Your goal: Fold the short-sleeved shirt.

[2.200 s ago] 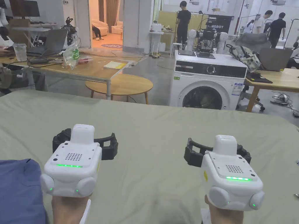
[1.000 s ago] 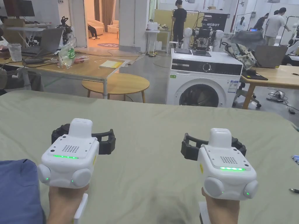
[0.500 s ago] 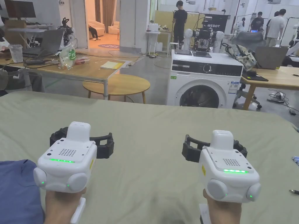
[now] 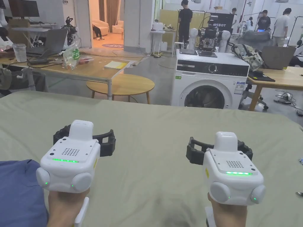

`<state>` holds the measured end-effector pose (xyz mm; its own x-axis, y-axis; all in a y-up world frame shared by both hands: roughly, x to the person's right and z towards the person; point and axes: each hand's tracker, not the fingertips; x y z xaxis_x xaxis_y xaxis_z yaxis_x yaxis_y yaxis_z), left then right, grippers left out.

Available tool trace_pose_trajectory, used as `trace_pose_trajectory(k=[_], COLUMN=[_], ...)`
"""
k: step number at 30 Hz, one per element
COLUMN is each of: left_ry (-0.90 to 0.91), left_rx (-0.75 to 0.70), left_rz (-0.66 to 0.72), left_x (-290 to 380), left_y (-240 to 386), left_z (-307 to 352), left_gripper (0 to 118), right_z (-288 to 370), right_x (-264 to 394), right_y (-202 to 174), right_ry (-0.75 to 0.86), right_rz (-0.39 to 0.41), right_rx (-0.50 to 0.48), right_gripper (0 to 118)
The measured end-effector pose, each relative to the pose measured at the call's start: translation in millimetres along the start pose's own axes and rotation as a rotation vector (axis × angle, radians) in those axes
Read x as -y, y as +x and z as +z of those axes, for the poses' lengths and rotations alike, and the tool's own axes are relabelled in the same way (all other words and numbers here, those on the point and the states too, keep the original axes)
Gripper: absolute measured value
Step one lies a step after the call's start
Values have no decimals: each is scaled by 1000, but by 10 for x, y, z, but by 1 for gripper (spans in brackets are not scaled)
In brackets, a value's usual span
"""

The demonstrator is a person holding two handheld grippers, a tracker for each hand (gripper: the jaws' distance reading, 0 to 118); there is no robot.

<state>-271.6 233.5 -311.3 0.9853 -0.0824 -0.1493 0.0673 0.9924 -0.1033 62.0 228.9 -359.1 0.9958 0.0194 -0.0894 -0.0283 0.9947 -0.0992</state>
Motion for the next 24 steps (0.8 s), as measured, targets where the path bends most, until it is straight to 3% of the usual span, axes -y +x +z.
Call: trace_pose_trajectory(k=[2, 4, 7, 8, 10, 18, 24], left_ry=[1, 7, -9, -14, -3, 6, -36], left_rx=[2, -1, 3, 0, 12, 30, -25], left_rz=[9, 7, -7, -10, 7, -52, -19], left_x=[26, 35, 23, 22, 18, -46, -60], left_y=[-11, -5, -2, -3, -22, -32, -447], left_z=[19, 41, 35, 21, 40, 77, 246], left_gripper=[102, 85, 20, 6, 0, 0, 0], right_z=[33, 82, 63, 55, 71, 67, 24], right_x=[4, -4, -23, -21, -3, -24, -142], right_y=[-11, -34, -71, -72, -54, -78, -421], right_ry=[15, 36, 18, 12, 19, -1, 0], right_rz=[2, 3, 23, 19, 4, -35, -41], right_rx=[4, 3, 27, 38, 34, 5, -51], right_gripper=[118, 102, 22, 4, 0, 0, 0])
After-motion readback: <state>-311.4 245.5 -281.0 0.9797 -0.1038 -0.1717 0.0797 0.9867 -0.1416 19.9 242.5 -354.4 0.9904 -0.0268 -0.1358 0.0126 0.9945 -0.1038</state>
